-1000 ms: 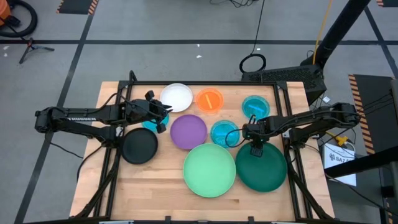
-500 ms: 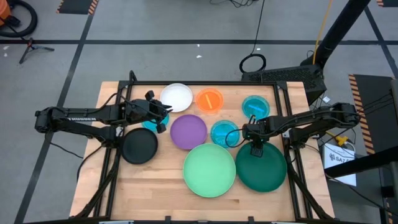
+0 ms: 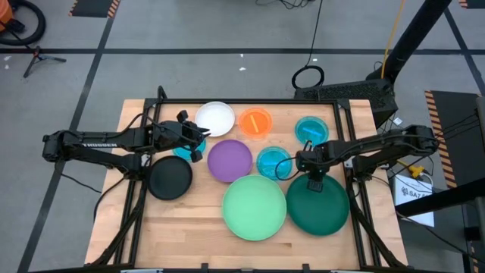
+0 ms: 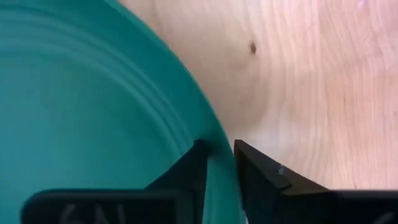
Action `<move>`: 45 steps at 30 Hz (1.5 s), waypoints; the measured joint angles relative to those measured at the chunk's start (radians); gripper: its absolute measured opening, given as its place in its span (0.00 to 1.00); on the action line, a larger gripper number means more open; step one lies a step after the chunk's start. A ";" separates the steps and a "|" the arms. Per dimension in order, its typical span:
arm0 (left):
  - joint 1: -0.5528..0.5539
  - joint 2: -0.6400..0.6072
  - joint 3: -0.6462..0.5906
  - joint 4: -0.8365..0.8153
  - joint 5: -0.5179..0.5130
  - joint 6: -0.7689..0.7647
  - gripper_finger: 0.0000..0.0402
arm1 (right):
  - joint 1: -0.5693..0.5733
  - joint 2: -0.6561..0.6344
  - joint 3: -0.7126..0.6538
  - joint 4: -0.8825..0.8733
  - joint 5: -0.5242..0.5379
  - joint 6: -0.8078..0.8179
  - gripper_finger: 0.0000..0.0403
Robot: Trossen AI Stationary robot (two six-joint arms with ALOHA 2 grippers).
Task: Stack plastic plates
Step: Stack the dark green plate on top of the light green plate
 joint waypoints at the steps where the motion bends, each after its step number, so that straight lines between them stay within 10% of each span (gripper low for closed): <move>1: 0.000 0.000 0.000 0.001 0.000 -0.003 0.17 | 0.000 0.000 0.008 -0.013 -0.005 -0.004 0.14; 29: -0.001 0.000 0.000 0.069 0.000 -0.033 0.17 | -0.001 0.000 0.558 -0.636 0.038 0.055 0.03; 37: -0.001 0.000 0.000 0.073 0.001 -0.033 0.17 | -0.002 -0.017 0.653 -0.586 -0.054 0.130 0.01; 45: -0.017 0.000 0.000 0.103 0.001 -0.035 0.17 | 0.006 -0.010 0.550 -0.147 -0.019 0.294 0.01</move>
